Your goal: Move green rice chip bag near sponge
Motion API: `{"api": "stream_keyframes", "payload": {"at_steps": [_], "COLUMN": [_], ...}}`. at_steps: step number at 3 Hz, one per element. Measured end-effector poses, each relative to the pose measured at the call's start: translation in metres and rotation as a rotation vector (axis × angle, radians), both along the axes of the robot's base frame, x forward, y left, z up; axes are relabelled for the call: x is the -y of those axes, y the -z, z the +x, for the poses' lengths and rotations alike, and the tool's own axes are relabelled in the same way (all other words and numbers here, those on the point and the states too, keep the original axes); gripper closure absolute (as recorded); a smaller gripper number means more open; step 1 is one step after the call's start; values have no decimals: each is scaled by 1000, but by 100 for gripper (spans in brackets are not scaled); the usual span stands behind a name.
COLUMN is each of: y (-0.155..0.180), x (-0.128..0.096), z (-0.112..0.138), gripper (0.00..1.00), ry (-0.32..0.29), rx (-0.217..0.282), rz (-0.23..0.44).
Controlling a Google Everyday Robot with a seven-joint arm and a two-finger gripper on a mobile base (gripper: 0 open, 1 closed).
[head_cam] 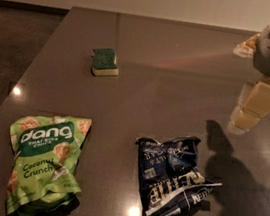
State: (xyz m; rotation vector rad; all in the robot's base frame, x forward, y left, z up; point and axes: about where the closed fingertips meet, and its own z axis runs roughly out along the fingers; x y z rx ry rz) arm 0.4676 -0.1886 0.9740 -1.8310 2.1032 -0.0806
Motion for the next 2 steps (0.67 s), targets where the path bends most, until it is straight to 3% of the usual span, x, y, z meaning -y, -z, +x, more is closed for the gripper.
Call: {"api": "stream_keyframes", "payload": {"at_steps": [1,2], "y": [4,4], "x": [-42,-69], "z": [35,53], "gripper": [0,0], "ry": [-200,-356], "rx": [39,71], "rz": [18,25]}}
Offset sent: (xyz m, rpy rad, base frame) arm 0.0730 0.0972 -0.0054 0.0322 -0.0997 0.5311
